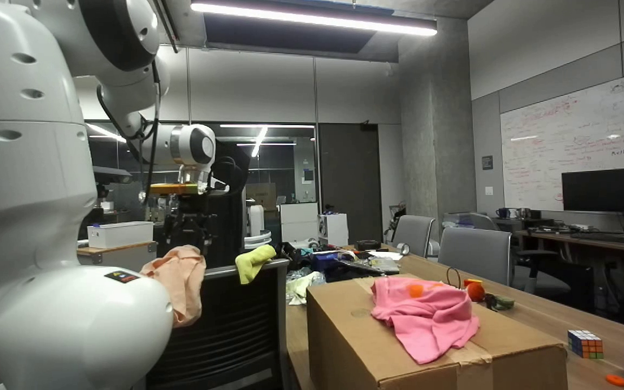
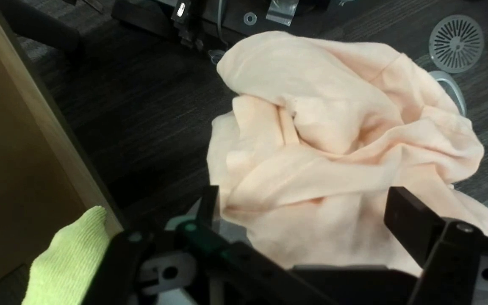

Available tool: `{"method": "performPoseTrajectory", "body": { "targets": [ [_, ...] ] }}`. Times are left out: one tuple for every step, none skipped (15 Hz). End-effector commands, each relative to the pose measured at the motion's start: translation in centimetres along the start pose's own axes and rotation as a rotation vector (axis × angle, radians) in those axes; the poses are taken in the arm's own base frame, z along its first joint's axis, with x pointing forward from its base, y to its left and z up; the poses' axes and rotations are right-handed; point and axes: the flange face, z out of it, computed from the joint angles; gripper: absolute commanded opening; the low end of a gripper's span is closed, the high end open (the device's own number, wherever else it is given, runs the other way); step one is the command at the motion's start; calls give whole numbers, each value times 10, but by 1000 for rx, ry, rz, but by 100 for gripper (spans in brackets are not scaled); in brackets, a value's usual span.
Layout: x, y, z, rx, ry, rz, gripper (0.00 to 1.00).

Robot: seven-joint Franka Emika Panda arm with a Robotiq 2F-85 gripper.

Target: Place the t-shirts and towel on the brown box

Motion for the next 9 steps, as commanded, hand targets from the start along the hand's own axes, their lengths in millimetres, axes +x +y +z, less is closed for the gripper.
{"method": "performPoseTrajectory", "body": {
  "targets": [
    [1, -6, 11, 6, 27, -10, 100],
    [1, -6, 14, 5, 30, -11, 100],
    [1, -5, 17, 4, 36, -12, 100],
    [0, -5, 19, 2, 36, -13, 100],
    [1, -5, 21, -2, 41, -10, 100],
    [0, -5, 22, -2, 41, -13, 100],
    [0, -5, 23, -5, 43, -19, 97],
    [0, -5, 24, -6, 39, -23, 75],
    [0, -6, 24, -9, 44, -23, 73]
  ]
}}
